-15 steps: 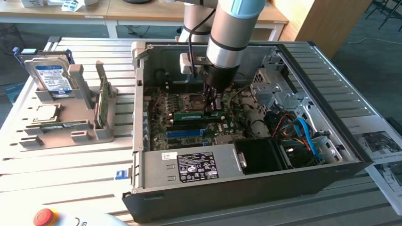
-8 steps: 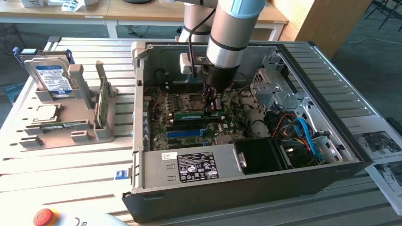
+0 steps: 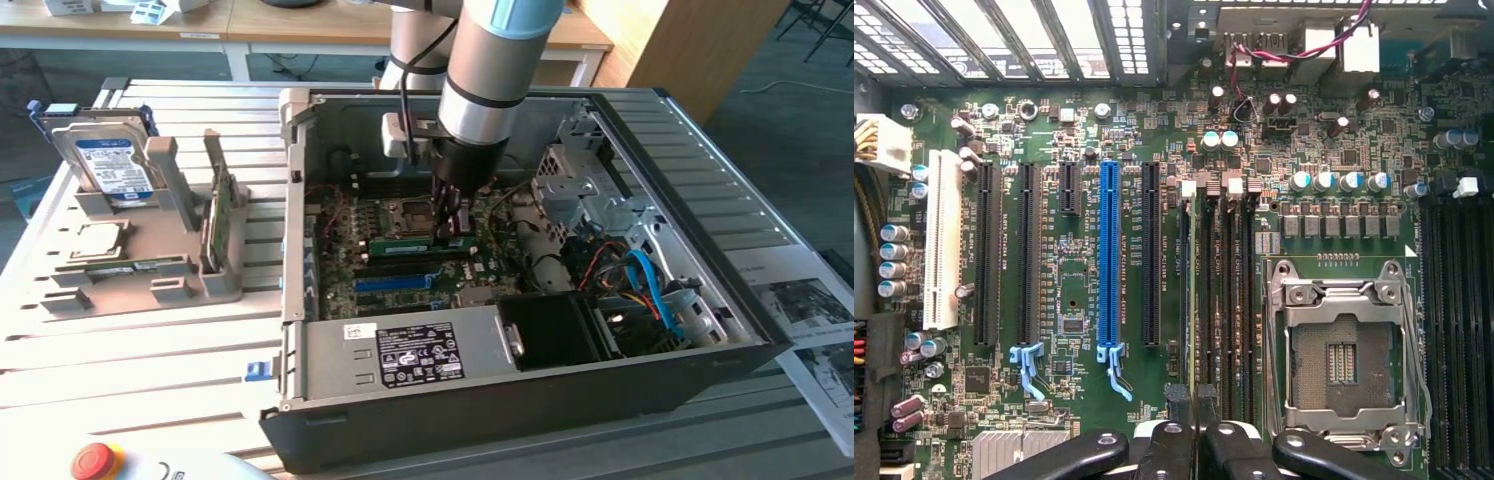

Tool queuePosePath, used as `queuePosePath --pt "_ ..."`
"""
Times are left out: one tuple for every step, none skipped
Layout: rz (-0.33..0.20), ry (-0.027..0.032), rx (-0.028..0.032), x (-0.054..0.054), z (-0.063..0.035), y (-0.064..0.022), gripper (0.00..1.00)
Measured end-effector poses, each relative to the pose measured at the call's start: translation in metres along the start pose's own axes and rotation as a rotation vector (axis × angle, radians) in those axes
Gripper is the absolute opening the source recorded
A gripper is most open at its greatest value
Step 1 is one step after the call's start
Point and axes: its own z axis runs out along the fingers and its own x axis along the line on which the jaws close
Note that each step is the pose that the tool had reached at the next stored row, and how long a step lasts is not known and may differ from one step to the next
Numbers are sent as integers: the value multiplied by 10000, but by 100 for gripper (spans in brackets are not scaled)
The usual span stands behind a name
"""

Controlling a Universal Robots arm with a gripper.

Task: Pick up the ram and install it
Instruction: 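Insert the ram into the slot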

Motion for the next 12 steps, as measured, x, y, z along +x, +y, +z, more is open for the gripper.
queuePosePath --pt "-4 0 0 0 0 0 12" --pt "-6 0 0 0 0 0 12" --pt "-6 -1 0 1 0 0 12" --pt "-6 0 0 4 0 1 12" --pt "-5 0 0 6 0 0 12" --pt "-6 1 0 8 0 0 12" --pt "-7 1 0 8 0 0 12" --pt "-7 1 0 9 0 0 12" --pt "-6 1 0 9 0 0 12" --pt "-7 0 1 9 0 0 12" --pt "-10 1 0 9 0 0 12" --pt "-18 0 1 9 0 0 12"
